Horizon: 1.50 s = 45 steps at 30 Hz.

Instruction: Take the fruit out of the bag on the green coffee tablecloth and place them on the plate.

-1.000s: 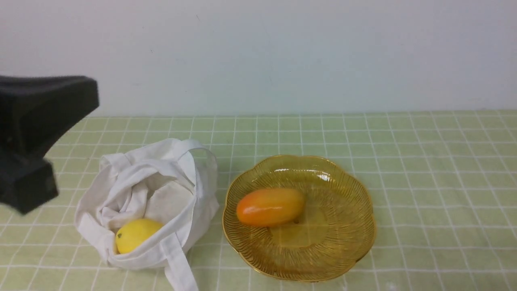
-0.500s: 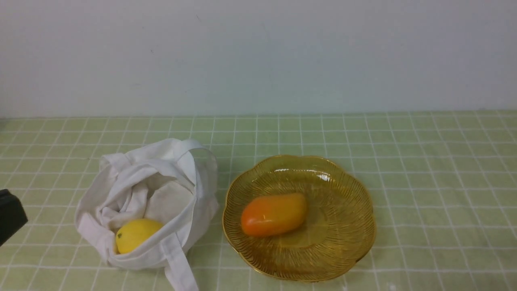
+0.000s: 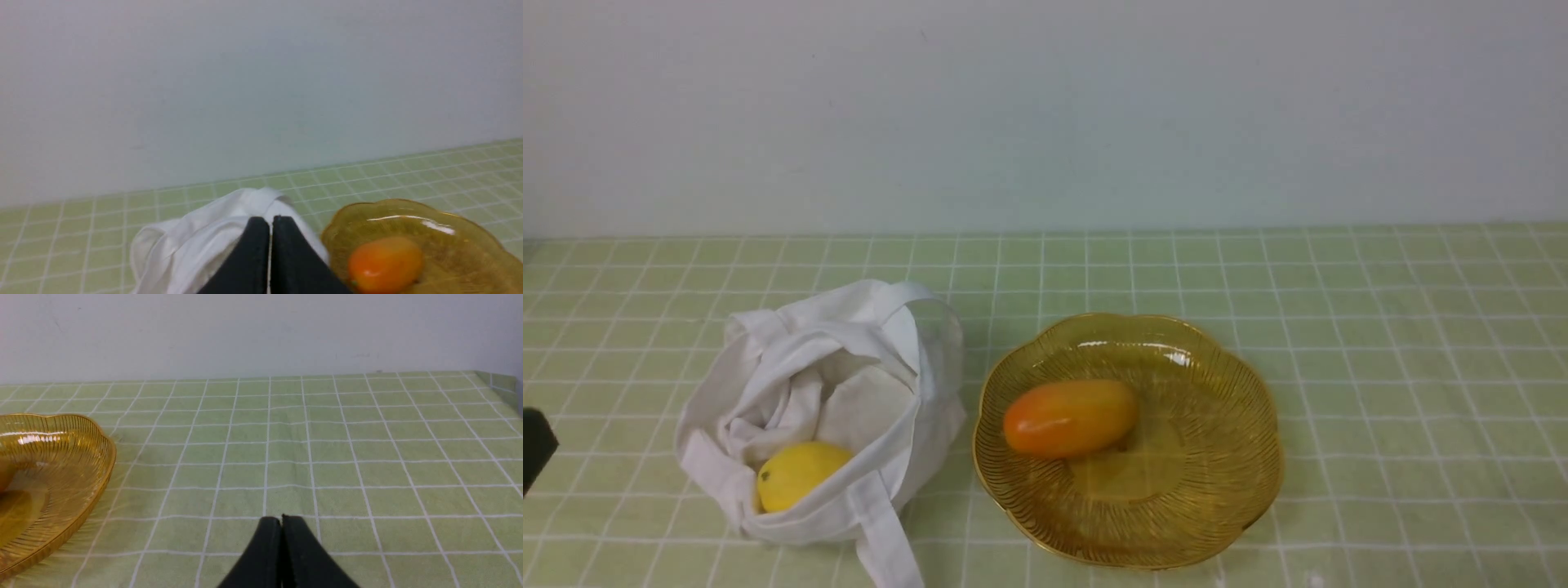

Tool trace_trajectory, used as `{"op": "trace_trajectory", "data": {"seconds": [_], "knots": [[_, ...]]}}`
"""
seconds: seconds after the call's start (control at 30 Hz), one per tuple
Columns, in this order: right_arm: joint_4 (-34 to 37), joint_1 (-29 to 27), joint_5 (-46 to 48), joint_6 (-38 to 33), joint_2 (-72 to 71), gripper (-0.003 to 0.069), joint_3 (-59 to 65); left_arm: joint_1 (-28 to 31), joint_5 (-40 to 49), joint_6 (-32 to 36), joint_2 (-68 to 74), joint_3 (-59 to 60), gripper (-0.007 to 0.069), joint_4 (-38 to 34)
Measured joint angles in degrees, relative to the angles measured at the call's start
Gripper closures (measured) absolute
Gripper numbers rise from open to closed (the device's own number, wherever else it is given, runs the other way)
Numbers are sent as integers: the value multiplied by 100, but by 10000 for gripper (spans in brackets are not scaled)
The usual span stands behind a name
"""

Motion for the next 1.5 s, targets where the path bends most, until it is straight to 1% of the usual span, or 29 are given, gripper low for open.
{"op": "trace_trajectory", "data": {"seconds": [0.07, 0.1, 0.13, 0.17, 0.3, 0.47, 1.5], "knots": [[0, 0, 0, 0, 0, 674, 0, 400, -84, -183, -309, 520, 632, 171], [0, 0, 0, 0, 0, 674, 0, 587, -102, -205, -456, 769, 632, 219], [0, 0, 0, 0, 0, 674, 0, 623, -108, -205, -485, 818, 632, 220], [0, 0, 0, 0, 0, 674, 0, 849, -114, -205, -672, 1139, 632, 261], [0, 0, 0, 0, 0, 674, 0, 1167, -119, -91, -1011, 1847, 632, 335], [0, 0, 0, 0, 0, 674, 0, 1180, -118, -64, -1047, 2287, 632, 335], [0, 0, 0, 0, 0, 674, 0, 1180, -19, -44, -1047, 2294, 632, 335]]}}
